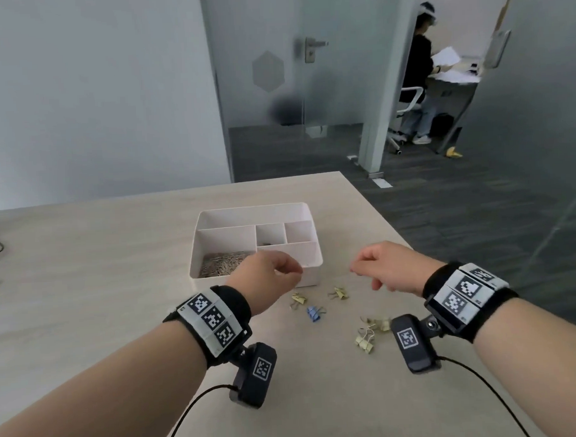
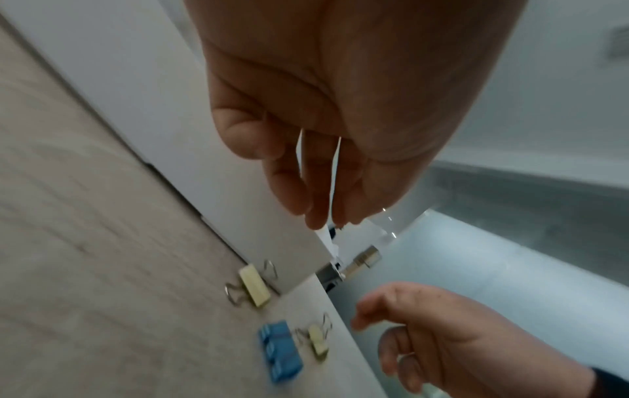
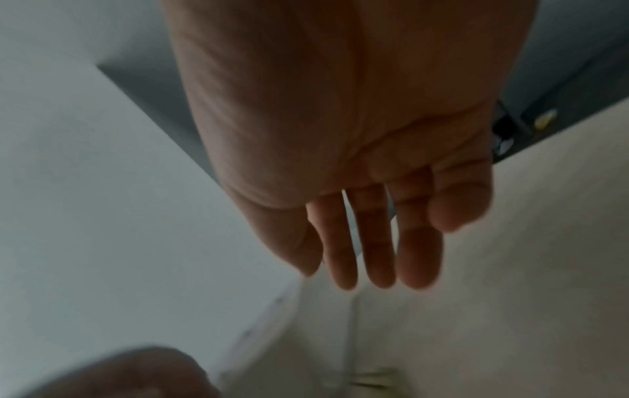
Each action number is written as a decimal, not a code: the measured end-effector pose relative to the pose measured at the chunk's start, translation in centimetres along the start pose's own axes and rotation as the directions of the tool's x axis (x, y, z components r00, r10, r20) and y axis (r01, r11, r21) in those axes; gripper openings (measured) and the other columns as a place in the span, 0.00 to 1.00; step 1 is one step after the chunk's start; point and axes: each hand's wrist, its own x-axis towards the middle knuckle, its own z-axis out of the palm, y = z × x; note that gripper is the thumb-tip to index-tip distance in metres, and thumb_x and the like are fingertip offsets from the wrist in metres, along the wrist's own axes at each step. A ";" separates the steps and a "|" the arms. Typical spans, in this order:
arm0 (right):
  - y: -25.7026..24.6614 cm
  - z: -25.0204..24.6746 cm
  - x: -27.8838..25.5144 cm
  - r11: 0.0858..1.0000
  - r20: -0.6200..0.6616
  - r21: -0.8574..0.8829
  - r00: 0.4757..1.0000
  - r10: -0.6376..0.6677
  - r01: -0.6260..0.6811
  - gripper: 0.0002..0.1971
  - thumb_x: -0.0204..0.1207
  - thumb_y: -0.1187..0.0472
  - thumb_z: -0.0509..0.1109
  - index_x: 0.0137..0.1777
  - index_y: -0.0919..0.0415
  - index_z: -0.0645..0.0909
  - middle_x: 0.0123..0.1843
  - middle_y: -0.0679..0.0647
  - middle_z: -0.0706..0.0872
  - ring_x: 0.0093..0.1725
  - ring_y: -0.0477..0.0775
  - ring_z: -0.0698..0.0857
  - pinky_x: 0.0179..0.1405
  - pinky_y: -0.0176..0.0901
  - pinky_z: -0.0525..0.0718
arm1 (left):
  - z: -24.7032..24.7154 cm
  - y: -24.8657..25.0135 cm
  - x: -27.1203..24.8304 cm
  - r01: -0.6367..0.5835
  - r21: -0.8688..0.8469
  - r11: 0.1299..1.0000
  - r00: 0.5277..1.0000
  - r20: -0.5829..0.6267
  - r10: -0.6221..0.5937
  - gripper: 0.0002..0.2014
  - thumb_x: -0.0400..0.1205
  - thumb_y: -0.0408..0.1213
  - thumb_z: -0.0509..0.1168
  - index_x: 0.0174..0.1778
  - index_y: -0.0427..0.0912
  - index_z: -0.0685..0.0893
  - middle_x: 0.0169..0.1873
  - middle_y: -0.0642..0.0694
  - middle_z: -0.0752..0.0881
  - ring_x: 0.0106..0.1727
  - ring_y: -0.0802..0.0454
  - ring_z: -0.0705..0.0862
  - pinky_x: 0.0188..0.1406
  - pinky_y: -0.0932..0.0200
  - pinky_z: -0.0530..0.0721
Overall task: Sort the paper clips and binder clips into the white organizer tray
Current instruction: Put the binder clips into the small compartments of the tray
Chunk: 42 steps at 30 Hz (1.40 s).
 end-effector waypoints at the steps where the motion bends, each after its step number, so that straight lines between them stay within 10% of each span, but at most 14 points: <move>1: 1.0 0.0 -0.7 0.998 0.038 -0.059 0.999 0.029 -0.027 0.10 0.83 0.47 0.66 0.54 0.49 0.86 0.47 0.51 0.91 0.41 0.49 0.89 0.34 0.42 0.83 | 0.5 0.5 -0.1 -0.026 0.053 0.998 0.999 0.031 0.025 0.03 0.80 0.45 0.70 0.46 0.60 0.88 0.45 0.65 0.88 0.39 0.69 0.84 0.41 0.70 0.78; 8: 2.9 1.3 -4.3 0.983 0.162 -0.168 0.982 0.096 -0.068 0.33 0.71 0.31 0.71 0.73 0.43 0.73 0.58 0.50 0.76 0.42 0.53 0.88 0.25 0.42 0.87 | 2.8 2.2 0.2 -0.030 0.223 0.974 0.987 0.161 -0.007 0.19 0.80 0.36 0.66 0.65 0.60 0.85 0.68 0.61 0.82 0.64 0.57 0.83 0.66 0.61 0.78; 13: 1.3 2.6 -5.7 0.934 0.276 -0.350 0.961 0.028 0.074 0.44 0.58 0.22 0.73 0.75 0.30 0.64 0.65 0.46 0.68 0.54 0.51 0.83 0.46 0.48 0.91 | 3.2 1.7 0.4 -0.043 0.508 0.860 0.985 0.164 -0.047 0.24 0.81 0.37 0.60 0.73 0.60 0.79 0.71 0.53 0.80 0.69 0.48 0.81 0.66 0.56 0.79; 21: 0.4 4.4 -4.7 0.848 0.250 -0.502 0.967 -0.047 0.171 0.17 0.79 0.47 0.68 0.66 0.47 0.76 0.60 0.53 0.73 0.47 0.56 0.80 0.47 0.44 0.77 | 2.8 0.3 0.2 -0.056 0.626 0.778 0.976 0.200 -0.091 0.12 0.76 0.35 0.65 0.50 0.45 0.91 0.53 0.47 0.87 0.55 0.44 0.86 0.54 0.57 0.86; 29: 1.5 3.7 -4.0 0.923 0.142 -0.371 0.988 -0.052 0.102 0.06 0.75 0.55 0.69 0.49 0.54 0.78 0.54 0.51 0.81 0.50 0.55 0.80 0.45 0.43 0.76 | 2.6 0.1 0.4 -0.062 0.635 0.770 0.979 0.190 -0.078 0.07 0.78 0.36 0.66 0.46 0.48 0.89 0.50 0.50 0.87 0.53 0.47 0.85 0.44 0.61 0.78; 32: 1.9 3.1 -3.9 0.953 0.106 -0.300 0.994 -0.006 0.037 0.07 0.75 0.55 0.69 0.50 0.56 0.80 0.45 0.47 0.80 0.36 0.48 0.80 0.30 0.38 0.73 | 2.3 0.6 0.7 -0.035 0.563 0.826 0.983 0.169 -0.073 0.05 0.77 0.36 0.65 0.41 0.51 0.82 0.45 0.52 0.86 0.46 0.49 0.83 0.41 0.62 0.76; 37: 2.1 2.7 -3.8 0.984 0.081 -0.177 0.997 0.014 0.001 0.06 0.77 0.57 0.68 0.50 0.58 0.83 0.40 0.46 0.80 0.25 0.44 0.77 0.21 0.35 0.77 | 2.2 3.1 2.1 -0.041 0.395 0.918 0.992 0.125 -0.009 0.12 0.82 0.35 0.57 0.47 0.53 0.85 0.47 0.52 0.89 0.50 0.51 0.86 0.49 0.57 0.85; 42: 2.2 2.7 -3.7 0.996 0.083 -0.091 0.997 0.009 -0.002 0.04 0.75 0.58 0.68 0.46 0.57 0.83 0.38 0.49 0.81 0.23 0.49 0.78 0.22 0.41 0.81 | 4.3 5.4 3.8 -0.169 0.565 0.807 0.976 0.211 0.056 0.13 0.84 0.38 0.59 0.58 0.50 0.88 0.56 0.49 0.88 0.58 0.48 0.85 0.55 0.54 0.84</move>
